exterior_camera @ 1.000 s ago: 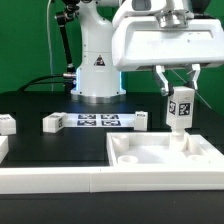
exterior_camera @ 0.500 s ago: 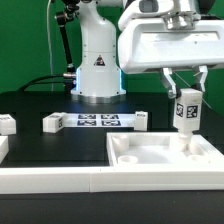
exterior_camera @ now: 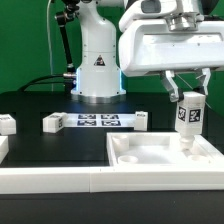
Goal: Assemble square table
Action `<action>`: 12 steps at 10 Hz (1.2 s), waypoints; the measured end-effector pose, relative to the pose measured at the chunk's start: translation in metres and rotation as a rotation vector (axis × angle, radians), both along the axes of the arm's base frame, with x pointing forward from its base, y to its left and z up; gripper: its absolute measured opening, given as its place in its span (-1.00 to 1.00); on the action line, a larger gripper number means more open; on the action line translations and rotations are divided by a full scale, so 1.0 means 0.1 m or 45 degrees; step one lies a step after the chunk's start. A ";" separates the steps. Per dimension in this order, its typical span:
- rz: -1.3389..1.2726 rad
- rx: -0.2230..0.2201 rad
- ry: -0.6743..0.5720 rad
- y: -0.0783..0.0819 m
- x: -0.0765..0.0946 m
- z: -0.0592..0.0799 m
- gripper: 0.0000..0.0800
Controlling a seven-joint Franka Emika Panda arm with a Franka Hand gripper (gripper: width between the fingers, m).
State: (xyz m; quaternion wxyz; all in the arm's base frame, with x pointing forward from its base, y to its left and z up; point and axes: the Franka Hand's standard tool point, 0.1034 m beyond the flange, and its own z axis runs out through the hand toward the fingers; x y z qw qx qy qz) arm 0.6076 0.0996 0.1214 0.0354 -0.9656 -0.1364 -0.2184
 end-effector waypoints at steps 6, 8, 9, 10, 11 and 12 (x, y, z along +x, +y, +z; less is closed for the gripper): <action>0.012 0.004 0.010 0.01 0.25 -0.03 -0.27; 0.022 0.007 0.023 0.08 0.22 -0.10 -0.27; 0.028 0.007 0.027 0.12 0.21 -0.12 -0.27; 0.033 0.008 0.031 0.15 0.19 -0.14 -0.27; 0.039 0.007 0.038 0.17 0.17 -0.17 -0.27; 0.039 0.006 0.040 0.16 0.16 -0.18 -0.27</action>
Offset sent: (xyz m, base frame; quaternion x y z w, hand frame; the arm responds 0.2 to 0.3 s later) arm 0.0433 0.0027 0.0013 0.0043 -0.0126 -0.0279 0.9995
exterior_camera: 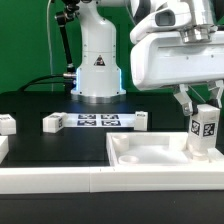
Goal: Assemble square table
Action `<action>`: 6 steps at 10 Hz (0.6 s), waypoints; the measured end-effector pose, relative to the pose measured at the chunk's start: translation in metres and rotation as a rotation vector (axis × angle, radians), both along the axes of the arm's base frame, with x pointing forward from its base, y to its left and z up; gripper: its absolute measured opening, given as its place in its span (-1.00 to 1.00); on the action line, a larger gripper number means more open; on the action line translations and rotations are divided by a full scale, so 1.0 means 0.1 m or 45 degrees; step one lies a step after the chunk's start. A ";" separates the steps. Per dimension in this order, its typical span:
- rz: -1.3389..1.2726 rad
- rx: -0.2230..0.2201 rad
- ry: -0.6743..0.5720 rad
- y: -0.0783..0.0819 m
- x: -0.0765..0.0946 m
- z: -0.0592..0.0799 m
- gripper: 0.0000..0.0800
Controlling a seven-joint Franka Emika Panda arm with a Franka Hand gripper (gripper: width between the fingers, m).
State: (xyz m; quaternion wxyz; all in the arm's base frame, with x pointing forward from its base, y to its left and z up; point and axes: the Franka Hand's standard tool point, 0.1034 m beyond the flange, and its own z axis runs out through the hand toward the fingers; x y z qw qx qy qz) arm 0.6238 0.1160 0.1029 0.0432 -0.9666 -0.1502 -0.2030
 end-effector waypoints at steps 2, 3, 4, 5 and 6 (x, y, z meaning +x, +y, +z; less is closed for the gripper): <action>0.001 0.000 0.007 0.00 -0.01 -0.03 -0.27; 0.001 0.000 0.010 0.00 -0.02 -0.05 -0.27; 0.001 0.000 0.013 0.00 -0.03 -0.07 -0.27; 0.001 0.000 0.015 0.00 -0.03 -0.09 -0.27; -0.001 0.002 0.006 0.01 -0.03 -0.12 -0.27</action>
Offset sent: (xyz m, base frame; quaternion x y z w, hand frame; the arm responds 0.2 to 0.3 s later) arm -0.0011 0.0018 -0.0055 -0.0042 0.0072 0.0001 1.0000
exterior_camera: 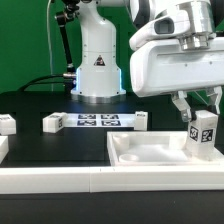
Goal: Assemble square table
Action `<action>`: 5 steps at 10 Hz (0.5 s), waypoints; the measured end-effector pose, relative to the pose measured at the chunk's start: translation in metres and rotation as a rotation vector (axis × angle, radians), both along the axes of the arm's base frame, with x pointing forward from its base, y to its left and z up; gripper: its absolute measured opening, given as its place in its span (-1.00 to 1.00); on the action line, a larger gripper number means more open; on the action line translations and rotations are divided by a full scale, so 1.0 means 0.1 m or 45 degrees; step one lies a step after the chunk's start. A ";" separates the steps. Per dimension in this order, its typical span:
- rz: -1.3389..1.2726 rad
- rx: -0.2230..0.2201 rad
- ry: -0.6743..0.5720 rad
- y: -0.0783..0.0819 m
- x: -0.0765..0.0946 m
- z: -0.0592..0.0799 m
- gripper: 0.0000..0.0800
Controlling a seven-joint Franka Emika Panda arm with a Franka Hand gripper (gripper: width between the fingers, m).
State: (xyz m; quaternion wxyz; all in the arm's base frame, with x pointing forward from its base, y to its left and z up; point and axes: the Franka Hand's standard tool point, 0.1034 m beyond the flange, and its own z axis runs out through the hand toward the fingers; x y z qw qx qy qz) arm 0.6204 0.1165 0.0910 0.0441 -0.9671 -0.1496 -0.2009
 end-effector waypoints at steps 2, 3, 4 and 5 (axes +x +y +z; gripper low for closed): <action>-0.002 0.003 -0.023 0.01 0.00 -0.02 -0.27; -0.003 0.003 -0.039 0.00 0.00 -0.02 -0.27; -0.002 0.003 -0.044 0.00 0.00 -0.02 -0.27; -0.002 0.003 -0.043 0.00 0.00 -0.02 -0.27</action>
Offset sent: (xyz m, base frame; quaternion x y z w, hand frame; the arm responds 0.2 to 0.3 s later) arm -0.0057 -0.0011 -0.0090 -0.0104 0.0113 -0.0180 0.9997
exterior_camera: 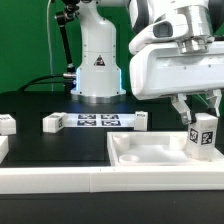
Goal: Assemble square table
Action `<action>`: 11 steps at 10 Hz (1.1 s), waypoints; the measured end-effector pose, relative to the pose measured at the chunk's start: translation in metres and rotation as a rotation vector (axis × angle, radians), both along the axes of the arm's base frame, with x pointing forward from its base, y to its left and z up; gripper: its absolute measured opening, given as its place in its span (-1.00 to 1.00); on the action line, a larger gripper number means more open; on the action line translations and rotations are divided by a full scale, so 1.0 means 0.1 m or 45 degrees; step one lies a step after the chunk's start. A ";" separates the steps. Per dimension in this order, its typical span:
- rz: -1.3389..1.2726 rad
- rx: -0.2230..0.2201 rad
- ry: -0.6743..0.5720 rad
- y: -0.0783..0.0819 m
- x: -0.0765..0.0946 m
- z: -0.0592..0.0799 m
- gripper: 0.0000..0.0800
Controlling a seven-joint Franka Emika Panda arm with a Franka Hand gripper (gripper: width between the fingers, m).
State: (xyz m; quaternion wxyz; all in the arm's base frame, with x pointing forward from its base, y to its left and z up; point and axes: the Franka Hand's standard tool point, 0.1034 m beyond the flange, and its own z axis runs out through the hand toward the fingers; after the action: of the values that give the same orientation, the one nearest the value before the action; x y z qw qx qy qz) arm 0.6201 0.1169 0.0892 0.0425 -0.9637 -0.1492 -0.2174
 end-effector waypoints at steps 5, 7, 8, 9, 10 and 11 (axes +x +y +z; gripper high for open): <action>0.000 0.000 0.000 0.00 0.00 0.00 0.59; 0.000 0.000 0.000 0.00 0.00 0.00 0.62; 0.000 -0.001 0.003 0.00 0.00 0.01 0.62; -0.001 -0.003 0.007 -0.02 0.01 0.05 0.62; 0.001 -0.005 0.006 -0.03 0.02 0.09 0.62; 0.002 -0.007 0.006 -0.05 0.02 0.11 0.62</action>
Offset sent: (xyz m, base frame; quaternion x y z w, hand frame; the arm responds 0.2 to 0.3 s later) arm 0.0000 0.0000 0.0000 0.0000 0.0000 0.0000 1.0000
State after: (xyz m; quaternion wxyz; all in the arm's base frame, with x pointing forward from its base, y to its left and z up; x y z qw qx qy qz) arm 0.6226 0.1123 0.0998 0.0402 -0.9642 -0.1505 -0.2145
